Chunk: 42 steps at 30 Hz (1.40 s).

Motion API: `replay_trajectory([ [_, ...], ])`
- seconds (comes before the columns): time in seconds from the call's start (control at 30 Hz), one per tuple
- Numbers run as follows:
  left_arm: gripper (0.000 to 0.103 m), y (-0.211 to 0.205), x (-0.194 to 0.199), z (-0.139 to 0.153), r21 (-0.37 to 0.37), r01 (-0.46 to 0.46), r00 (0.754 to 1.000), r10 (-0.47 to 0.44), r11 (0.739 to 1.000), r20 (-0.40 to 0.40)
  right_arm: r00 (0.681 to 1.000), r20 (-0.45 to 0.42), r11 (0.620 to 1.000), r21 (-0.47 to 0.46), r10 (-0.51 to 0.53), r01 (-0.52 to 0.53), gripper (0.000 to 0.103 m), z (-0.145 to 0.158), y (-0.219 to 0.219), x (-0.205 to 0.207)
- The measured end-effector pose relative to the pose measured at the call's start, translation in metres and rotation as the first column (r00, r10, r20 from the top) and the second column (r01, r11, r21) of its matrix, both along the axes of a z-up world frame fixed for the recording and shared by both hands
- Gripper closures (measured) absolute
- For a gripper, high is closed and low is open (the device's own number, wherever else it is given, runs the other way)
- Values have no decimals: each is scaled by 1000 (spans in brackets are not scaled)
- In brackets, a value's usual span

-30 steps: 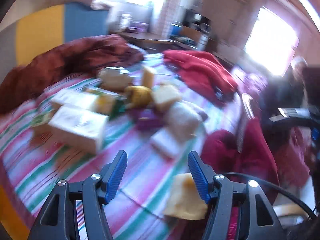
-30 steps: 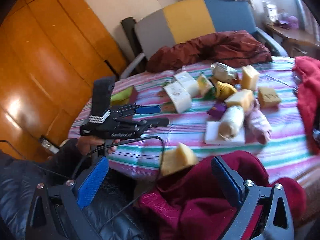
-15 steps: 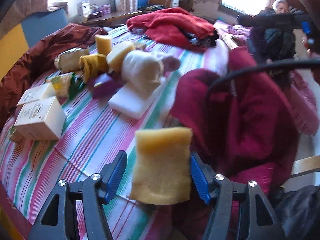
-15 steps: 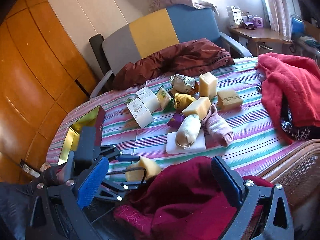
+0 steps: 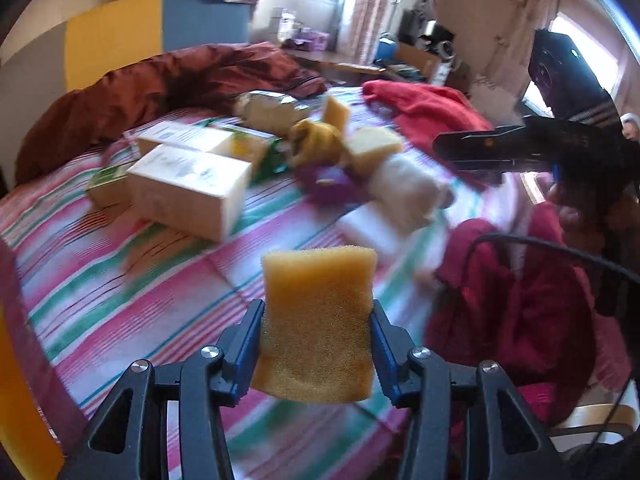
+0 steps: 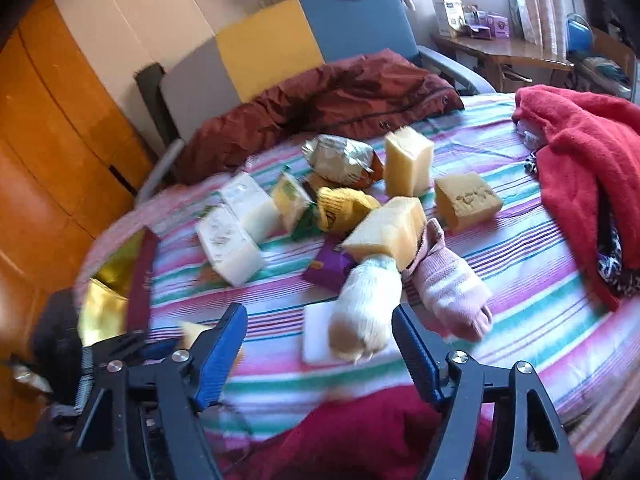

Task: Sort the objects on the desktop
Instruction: 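Grasp the yellow sponge with the left gripper and lift it, then grasp the white rolled sock with the right gripper, then drop the sponge into the gold tray with the left gripper while the right gripper drops the sock there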

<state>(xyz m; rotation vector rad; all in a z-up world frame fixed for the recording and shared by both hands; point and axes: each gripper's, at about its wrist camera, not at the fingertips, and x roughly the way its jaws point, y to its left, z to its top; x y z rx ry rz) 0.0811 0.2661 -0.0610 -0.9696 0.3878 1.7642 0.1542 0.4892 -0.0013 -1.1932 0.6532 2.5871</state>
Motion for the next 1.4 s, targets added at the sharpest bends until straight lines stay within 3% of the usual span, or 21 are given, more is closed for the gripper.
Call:
replay_trajectory([
  [0.13,51,6,-5,-10,-12,1,999,0,1000,36,992,115,998,45,-50,45,30,-24,4,-27],
  [0.23,52,4,-5,-10,-6,0,999,0,1000,43,981,183,997,61,-67,57,55,-39,7,-37],
  [0.27,52,2,-7,-9,0,-4,999,4,1000,50,979,193,996,67,-64,52,56,-40,6,-38],
  [0.43,54,-7,-12,3,46,-56,996,52,997,77,983,179,998,61,-35,25,59,-34,-1,-33],
  [0.57,54,-26,-18,24,94,-123,990,116,988,74,994,112,1000,18,2,-4,59,-18,-15,-23],
  [0.8,53,-84,-42,51,141,-312,949,303,939,84,981,4,981,0,195,-195,59,12,-76,-47],
  [0.9,53,-119,-57,61,156,-416,909,409,896,75,948,-45,949,-22,315,-316,59,20,-112,-68],
  [0.97,53,-145,-69,65,155,-495,869,491,855,62,917,-63,917,-38,393,-396,59,22,-138,-87],
  [1.07,53,-187,-82,64,134,-604,795,605,785,38,863,-72,862,-53,501,-504,59,22,-182,-118],
  [1.2,52,-240,-88,53,68,-737,673,739,673,-29,794,-61,788,-96,605,-608,59,15,-240,-160],
  [1.27,49,-258,-89,45,44,-778,625,779,626,-48,764,-55,754,-131,643,-644,59,9,-270,-182],
  [1.3,48,-270,-90,41,30,-809,585,809,587,-50,749,-67,734,-159,659,-661,58,7,-287,-196],
  [1.4,45,-293,-87,33,16,-851,524,851,525,-37,716,-160,665,-278,680,-693,54,8,-319,-220],
])
